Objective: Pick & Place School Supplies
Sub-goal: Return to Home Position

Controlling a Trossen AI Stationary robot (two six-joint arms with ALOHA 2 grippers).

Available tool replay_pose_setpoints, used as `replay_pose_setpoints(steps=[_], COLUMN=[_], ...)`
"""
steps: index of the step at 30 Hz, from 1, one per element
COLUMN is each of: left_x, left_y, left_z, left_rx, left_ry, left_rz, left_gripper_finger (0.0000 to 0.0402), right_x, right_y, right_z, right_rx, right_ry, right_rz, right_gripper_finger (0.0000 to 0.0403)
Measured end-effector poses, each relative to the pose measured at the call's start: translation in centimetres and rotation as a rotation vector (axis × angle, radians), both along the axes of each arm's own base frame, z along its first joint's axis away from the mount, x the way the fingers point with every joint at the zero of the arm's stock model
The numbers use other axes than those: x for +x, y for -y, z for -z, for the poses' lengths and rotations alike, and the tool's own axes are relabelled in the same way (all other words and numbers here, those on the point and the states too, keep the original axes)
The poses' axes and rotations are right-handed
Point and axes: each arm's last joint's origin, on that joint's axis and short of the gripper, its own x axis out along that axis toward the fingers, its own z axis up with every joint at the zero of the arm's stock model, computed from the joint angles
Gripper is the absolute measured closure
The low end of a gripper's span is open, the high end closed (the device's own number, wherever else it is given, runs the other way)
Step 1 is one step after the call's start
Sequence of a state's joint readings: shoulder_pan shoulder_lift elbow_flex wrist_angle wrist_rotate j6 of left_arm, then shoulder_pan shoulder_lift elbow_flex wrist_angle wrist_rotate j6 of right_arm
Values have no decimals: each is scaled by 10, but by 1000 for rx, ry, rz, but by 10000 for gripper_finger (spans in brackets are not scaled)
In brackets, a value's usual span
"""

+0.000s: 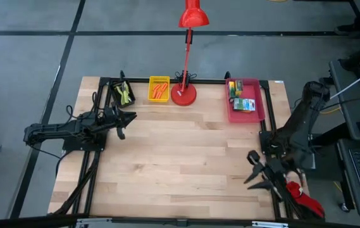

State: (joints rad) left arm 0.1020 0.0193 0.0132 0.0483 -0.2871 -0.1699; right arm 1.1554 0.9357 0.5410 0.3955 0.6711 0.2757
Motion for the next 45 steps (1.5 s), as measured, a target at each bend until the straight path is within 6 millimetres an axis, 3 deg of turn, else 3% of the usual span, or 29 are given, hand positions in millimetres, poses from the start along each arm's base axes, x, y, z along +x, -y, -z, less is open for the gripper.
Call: replay_pose_setpoints(steps=[10,21,31,45], left_x=[0,0,0,0], left_y=[0,0,0,0], left_z=[0,0,0,0], left_rx=[0,0,0,0], left_ry=[0,0,0,0], left_rz=[0,0,0,0], left_gripper_finger=[349,346,347,348], right_x=[15,10,-3,-9], right_y=[63,117,142,146], right_z=[41,81,113,104], right_rx=[-149,-206,-175,-267], right_ry=[11,21,-21,117], right_rz=[113,213,293,209], right_gripper_finger=[309,309,309,309])
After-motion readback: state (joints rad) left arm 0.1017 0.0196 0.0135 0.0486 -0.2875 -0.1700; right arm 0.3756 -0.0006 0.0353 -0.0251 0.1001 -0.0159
